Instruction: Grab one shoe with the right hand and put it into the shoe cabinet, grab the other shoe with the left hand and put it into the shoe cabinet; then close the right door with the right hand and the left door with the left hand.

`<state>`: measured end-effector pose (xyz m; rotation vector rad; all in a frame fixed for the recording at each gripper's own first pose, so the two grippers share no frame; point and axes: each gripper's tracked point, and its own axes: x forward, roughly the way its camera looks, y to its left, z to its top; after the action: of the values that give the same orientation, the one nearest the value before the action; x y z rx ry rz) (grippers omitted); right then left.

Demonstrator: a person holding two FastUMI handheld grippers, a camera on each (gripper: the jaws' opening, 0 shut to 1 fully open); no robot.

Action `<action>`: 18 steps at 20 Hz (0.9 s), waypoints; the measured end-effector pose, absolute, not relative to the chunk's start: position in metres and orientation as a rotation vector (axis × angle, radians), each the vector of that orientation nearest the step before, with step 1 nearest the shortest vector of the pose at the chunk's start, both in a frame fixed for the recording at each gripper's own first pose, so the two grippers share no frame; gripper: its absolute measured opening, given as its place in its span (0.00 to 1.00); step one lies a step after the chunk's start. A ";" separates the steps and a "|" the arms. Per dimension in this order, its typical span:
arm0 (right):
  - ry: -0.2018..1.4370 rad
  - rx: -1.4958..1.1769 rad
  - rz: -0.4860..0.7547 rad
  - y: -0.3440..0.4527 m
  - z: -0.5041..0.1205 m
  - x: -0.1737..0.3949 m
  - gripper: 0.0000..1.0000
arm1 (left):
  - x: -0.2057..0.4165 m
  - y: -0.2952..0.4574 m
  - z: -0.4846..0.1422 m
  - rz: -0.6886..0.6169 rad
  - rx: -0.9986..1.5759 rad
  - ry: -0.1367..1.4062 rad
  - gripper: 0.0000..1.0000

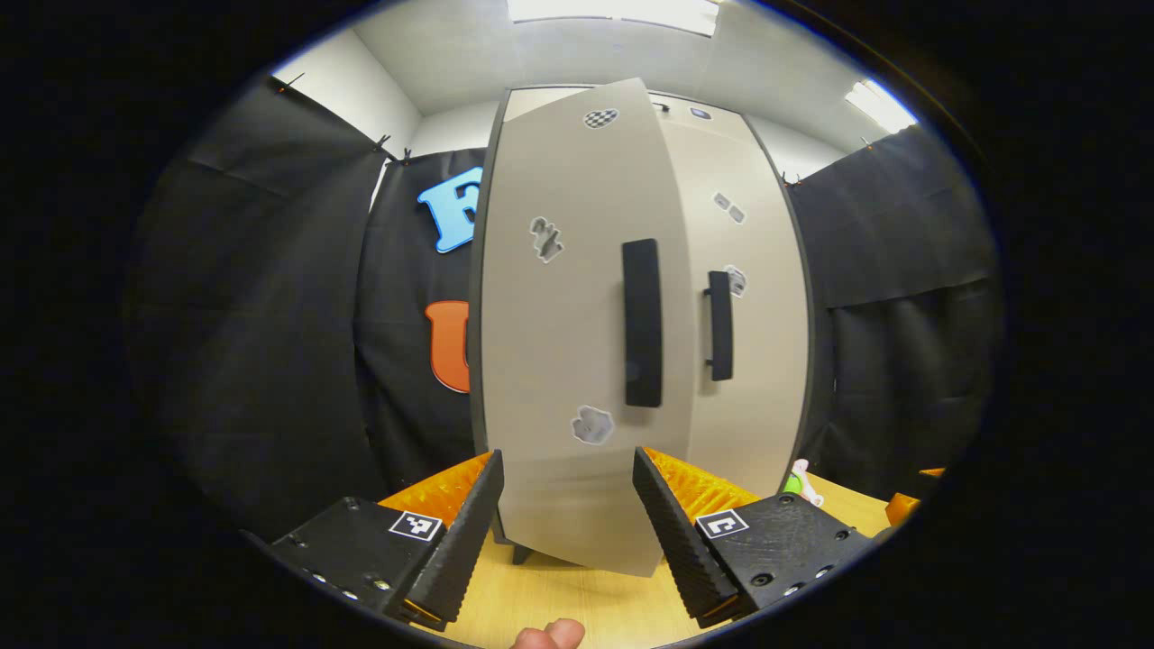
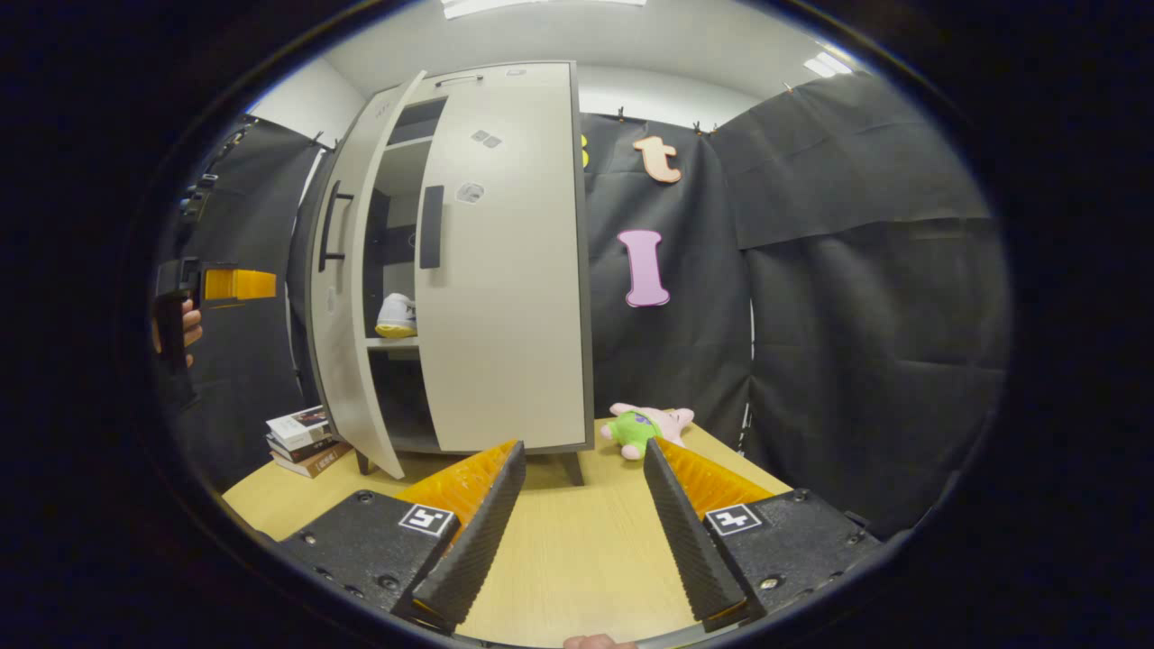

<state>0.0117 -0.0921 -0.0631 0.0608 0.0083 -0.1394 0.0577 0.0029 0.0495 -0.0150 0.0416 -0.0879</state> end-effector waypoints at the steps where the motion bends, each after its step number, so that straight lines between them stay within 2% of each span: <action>1: 0.008 0.060 -0.137 -0.091 -0.063 0.011 0.87 | 0.050 -0.006 0.046 -0.101 -0.014 0.038 0.87; 10: 0.005 0.047 -0.098 -0.073 -0.067 0.006 0.87 | -0.012 -0.051 -0.007 -0.133 -0.085 0.056 0.87; 18: 0.016 0.041 -0.048 -0.056 -0.072 0.008 0.87 | -0.034 -0.034 -0.076 -0.031 -0.090 0.172 0.87</action>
<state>0.0082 -0.0557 -0.0722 0.0409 0.0160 -0.0477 -0.0344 -0.0338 -0.0762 -0.0896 0.1717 -0.0313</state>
